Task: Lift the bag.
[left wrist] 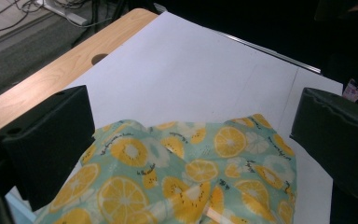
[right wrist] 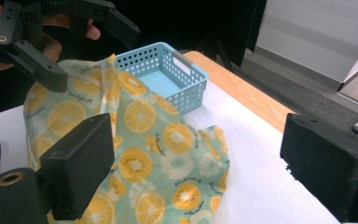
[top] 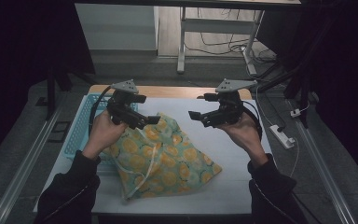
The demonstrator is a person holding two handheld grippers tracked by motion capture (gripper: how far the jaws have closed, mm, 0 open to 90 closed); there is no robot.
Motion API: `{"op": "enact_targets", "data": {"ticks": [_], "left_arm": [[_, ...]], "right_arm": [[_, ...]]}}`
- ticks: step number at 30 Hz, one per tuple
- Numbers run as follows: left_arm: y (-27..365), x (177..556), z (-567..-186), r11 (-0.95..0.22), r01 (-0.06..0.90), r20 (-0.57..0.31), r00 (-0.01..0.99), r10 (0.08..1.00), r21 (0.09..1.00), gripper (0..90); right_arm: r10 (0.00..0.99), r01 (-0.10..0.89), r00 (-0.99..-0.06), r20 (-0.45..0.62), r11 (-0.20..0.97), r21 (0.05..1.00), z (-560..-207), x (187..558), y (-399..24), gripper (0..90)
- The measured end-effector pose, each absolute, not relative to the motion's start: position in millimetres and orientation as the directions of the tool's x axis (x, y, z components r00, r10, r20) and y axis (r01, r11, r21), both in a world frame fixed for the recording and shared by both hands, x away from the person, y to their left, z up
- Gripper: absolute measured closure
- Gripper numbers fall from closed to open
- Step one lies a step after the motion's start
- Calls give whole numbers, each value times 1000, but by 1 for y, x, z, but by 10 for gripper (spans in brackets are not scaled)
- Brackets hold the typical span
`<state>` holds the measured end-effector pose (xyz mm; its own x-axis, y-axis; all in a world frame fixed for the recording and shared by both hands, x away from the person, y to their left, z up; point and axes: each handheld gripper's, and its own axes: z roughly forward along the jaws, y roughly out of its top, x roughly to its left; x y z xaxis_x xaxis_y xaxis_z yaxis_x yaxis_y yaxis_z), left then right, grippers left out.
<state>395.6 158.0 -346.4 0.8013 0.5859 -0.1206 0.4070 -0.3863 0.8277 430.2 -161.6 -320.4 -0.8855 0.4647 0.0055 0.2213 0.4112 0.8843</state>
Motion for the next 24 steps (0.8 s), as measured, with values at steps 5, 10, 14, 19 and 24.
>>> {"op": "enact_targets", "data": {"ticks": [5,10,14,19,24], "left_arm": [[162,387,-357,-387,412,-120,796,593,825,0],[166,378,-368,-381,424,-129,789,600,821,0],[169,371,-377,-380,430,-124,779,615,819,0],[172,363,-386,-364,436,-131,770,625,823,0],[176,357,-394,-351,436,-135,764,631,829,0]], "right_arm": [[463,233,-886,23,403,885,-331,424,-162,68],[464,246,-885,36,401,883,-345,420,-165,68],[477,261,-878,44,399,879,-357,418,-169,65],[488,270,-871,51,391,880,-368,417,-174,60],[493,254,-870,24,407,877,-377,414,-178,32]]}}
